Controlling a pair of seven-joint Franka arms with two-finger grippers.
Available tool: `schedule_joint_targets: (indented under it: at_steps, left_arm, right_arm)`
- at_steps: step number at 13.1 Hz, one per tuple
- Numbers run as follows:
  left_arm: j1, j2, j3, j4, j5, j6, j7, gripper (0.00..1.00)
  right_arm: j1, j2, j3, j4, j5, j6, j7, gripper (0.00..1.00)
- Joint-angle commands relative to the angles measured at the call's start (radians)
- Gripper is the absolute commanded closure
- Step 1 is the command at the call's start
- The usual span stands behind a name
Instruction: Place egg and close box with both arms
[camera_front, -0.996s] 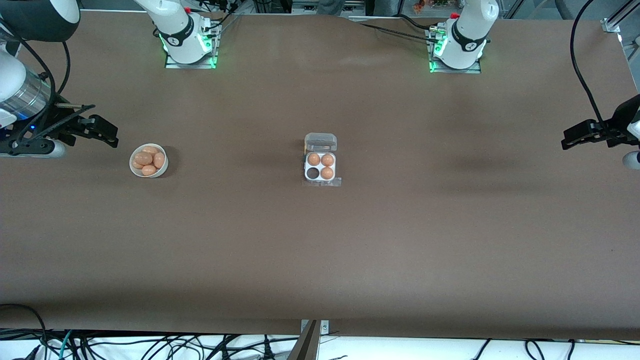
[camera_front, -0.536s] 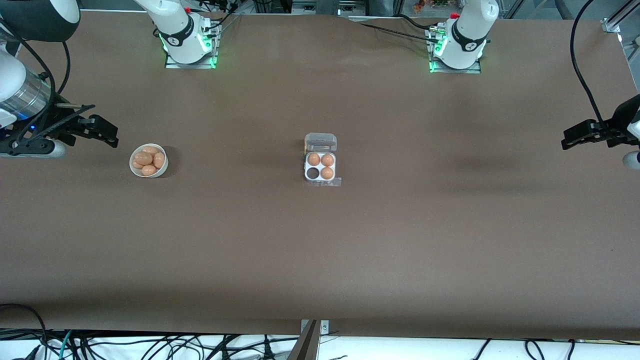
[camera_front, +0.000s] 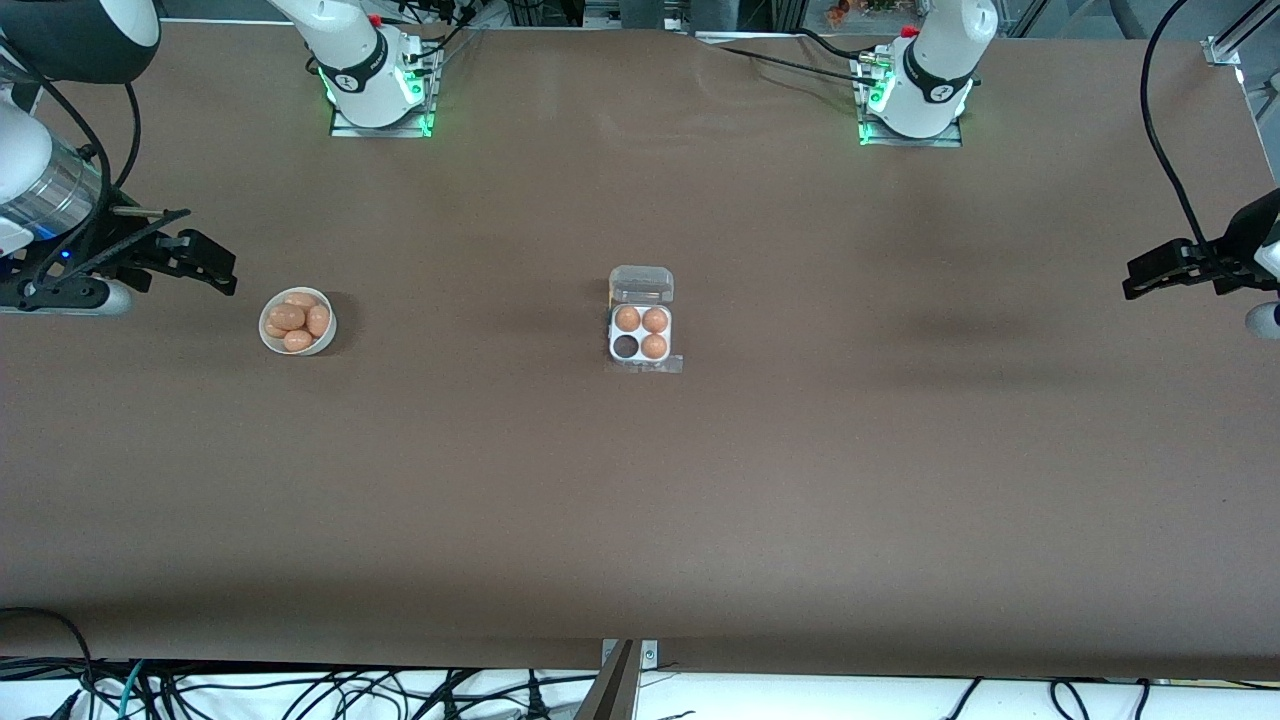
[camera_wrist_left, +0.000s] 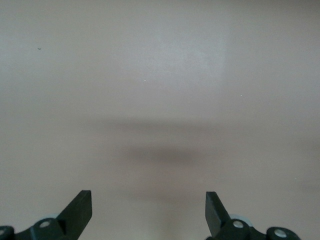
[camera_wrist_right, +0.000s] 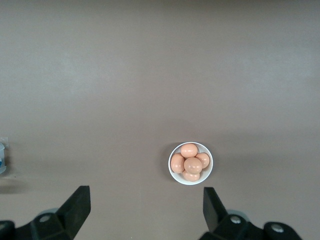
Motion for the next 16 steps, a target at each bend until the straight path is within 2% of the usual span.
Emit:
schedule_joint_targets:
  at_steps: [1, 7, 11, 13, 14, 16]
  left_arm:
    - [0.003, 0.001, -0.003, 0.013, 0.005, -0.006, 0.013, 0.0]
    - [0.003, -0.001, -0.005, 0.013, 0.005, -0.008, 0.013, 0.0]
    - [0.005, 0.001, -0.003, 0.014, 0.005, -0.008, 0.013, 0.0]
    - [0.005, -0.001, -0.003, 0.014, 0.007, -0.008, 0.013, 0.0]
    - [0.005, -0.001, -0.003, 0.014, 0.007, -0.008, 0.013, 0.0]
    - [0.003, -0.001, -0.003, 0.014, 0.005, -0.008, 0.013, 0.0]
  right_arm:
    - [-0.009, -0.005, 0.009, -0.002, -0.004, -0.004, -0.003, 0.0]
    - [-0.009, -0.002, 0.009, -0.005, -0.003, 0.004, -0.006, 0.0]
    - [-0.012, 0.096, 0.001, -0.011, -0.033, -0.008, -0.081, 0.0]
    - [-0.013, 0.15, -0.036, -0.024, -0.036, -0.001, -0.079, 0.0]
    - [-0.016, 0.162, -0.051, -0.057, -0.036, 0.025, -0.081, 0.0]
    - [-0.018, 0.145, -0.079, -0.196, -0.035, 0.166, -0.095, 0.0]
